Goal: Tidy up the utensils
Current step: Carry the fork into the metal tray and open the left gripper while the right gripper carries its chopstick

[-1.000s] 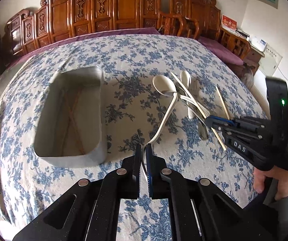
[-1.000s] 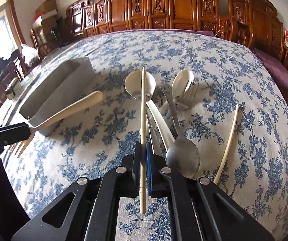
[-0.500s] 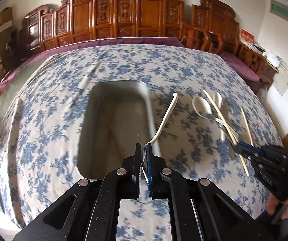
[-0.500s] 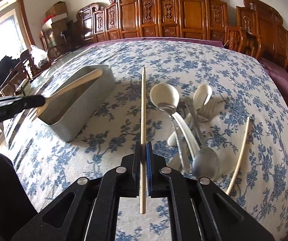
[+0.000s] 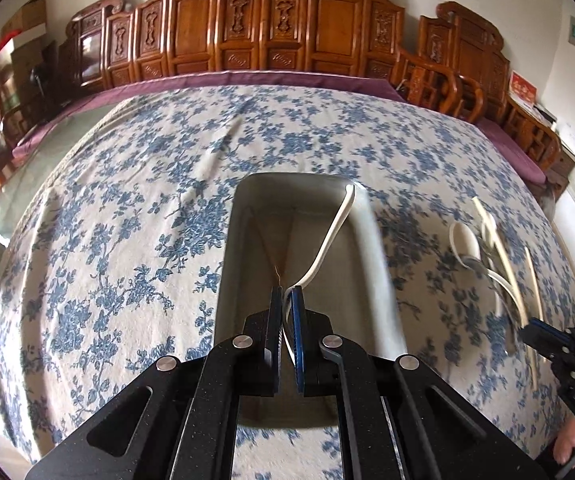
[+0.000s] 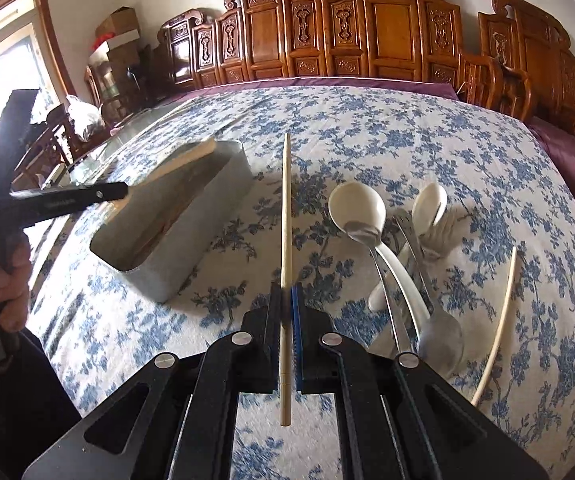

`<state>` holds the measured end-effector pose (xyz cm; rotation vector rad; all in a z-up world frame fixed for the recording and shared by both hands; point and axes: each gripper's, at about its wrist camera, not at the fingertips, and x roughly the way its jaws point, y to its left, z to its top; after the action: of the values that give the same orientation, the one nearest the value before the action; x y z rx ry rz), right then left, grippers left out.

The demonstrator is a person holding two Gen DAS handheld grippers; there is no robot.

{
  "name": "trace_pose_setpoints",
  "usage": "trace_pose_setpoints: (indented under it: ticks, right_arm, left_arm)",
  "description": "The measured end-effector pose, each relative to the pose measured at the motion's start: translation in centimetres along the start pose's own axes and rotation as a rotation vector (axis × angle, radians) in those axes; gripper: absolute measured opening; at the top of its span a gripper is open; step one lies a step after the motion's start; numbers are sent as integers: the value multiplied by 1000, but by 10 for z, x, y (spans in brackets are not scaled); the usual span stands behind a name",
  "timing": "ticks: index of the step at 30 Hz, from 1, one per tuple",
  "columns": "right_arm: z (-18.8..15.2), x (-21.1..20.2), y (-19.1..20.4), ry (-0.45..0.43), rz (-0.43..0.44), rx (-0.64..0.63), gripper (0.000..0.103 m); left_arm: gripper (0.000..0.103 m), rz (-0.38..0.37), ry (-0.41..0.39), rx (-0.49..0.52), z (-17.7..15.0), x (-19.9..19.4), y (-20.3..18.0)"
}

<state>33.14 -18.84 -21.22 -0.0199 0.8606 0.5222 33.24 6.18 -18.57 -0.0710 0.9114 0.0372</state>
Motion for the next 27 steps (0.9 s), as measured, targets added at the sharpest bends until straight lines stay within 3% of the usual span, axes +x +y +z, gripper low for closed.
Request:
trace_pose_setpoints:
  ticks: [14, 20, 27]
  right_arm:
    - [32, 25, 41, -8, 64, -25, 6]
    - [43, 39, 57, 8, 79, -30, 6]
    - [56, 54, 79, 34, 110, -15, 6]
  left_arm:
    - [4, -53, 41, -35, 0, 27, 11]
    - [10, -64, 49, -32, 1, 29, 14]
    - [19, -90, 3, -46, 6, 6, 31]
